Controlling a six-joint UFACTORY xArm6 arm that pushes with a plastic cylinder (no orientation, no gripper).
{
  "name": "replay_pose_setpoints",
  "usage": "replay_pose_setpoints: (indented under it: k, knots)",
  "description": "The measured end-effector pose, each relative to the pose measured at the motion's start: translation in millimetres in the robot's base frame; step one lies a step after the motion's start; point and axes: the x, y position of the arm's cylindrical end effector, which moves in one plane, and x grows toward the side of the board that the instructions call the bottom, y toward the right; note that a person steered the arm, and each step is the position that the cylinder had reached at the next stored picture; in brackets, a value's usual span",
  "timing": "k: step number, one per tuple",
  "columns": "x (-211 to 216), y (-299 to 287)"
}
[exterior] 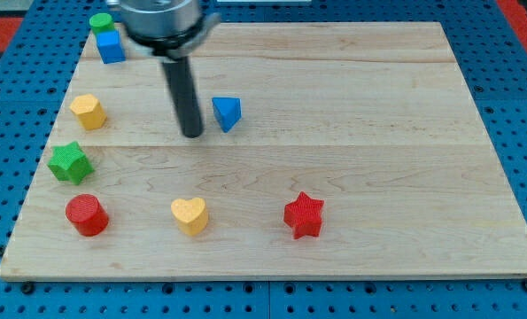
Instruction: Slide the blue cube above the blue triangle
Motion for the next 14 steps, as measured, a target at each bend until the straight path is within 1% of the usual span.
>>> replay_pose_setpoints:
  k: [1,2,3,4,5,6,7,8,9,10,11,12,13,14]
  knots:
    - [-44,50]
    - [-56,110]
    - [-78,156]
    - [-95,186]
    - [-66,151]
    - [-89,6]
    - [-89,-127]
    - [-95,-227]
    - [-110,-217]
    - [-142,-194]
    - [-169,-215]
    - [-163,-137]
    - [-138,-96]
    - [-113,-95]
